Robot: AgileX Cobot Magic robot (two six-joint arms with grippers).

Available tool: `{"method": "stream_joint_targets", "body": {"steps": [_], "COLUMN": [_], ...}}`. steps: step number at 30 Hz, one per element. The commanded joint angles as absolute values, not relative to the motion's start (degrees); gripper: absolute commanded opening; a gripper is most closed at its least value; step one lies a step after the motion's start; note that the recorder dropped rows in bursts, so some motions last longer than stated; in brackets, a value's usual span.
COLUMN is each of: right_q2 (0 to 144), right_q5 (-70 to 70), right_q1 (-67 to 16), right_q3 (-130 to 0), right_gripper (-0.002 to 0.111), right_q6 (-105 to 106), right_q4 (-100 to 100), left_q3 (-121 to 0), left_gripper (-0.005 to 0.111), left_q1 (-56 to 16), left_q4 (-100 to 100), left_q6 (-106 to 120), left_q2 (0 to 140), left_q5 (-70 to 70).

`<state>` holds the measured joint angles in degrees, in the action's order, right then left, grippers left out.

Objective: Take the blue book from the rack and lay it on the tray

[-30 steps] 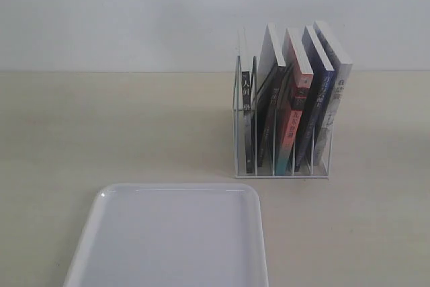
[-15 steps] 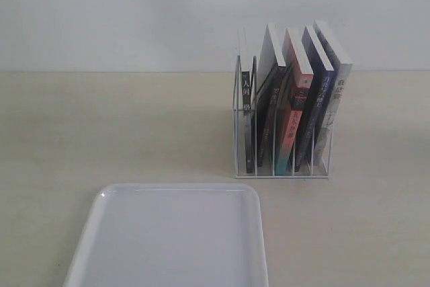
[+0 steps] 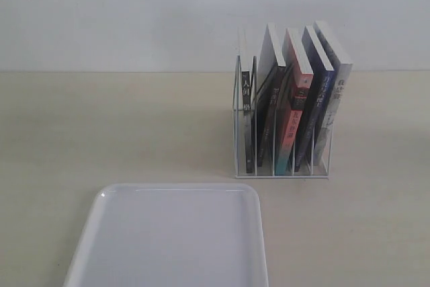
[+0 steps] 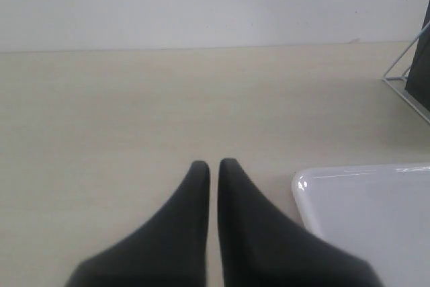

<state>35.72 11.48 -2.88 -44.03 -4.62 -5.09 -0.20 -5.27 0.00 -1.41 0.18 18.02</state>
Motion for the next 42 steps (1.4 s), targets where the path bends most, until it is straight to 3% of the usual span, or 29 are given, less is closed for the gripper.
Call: {"method": "stream_joint_targets", "body": {"steps": [1,8,13,17,25,32,42], "right_q2": [47.79,59.53,65.26,68.89,78.68,88.25,92.66], "right_q5": [38.12,43.0,41.63,41.6,42.23,40.5,34.53], "right_q1": [-3.12,-3.12,-3.12,-3.24,-7.74,-12.6,-12.55], "right_q3": [-51.72,-52.0,-52.97,-58.5,-70.87,-78.08,-78.21], "right_gripper": [0.0,0.0,0.0,0.001,0.035,0.035,0.035], "right_q6": [-4.61,-5.92,9.06,9.14,9.14,7.98,4.7], "right_q4": [-4.49,-0.54,9.38,12.1,16.53,17.34,9.53], "left_q3": [0.0,0.0,0.0,0.0,0.0,0.0,0.0], "left_gripper": [0.004,0.004,0.004,0.004,0.004,0.004,0.004], "left_q1": [-5.14,-5.14,-5.14,-5.14,-5.14,-5.14,-5.14], "left_q4": [0.0,0.0,0.0,0.0,0.0,0.0,0.0], "left_q6": [-1.79,-1.79,-1.79,-1.79,-1.79,-1.79,-1.79], "left_q2": [0.0,0.0,0.0,0.0,0.0,0.0,0.0], "left_q5": [17.72,17.72,17.72,17.72,17.72,17.72,17.72]}}
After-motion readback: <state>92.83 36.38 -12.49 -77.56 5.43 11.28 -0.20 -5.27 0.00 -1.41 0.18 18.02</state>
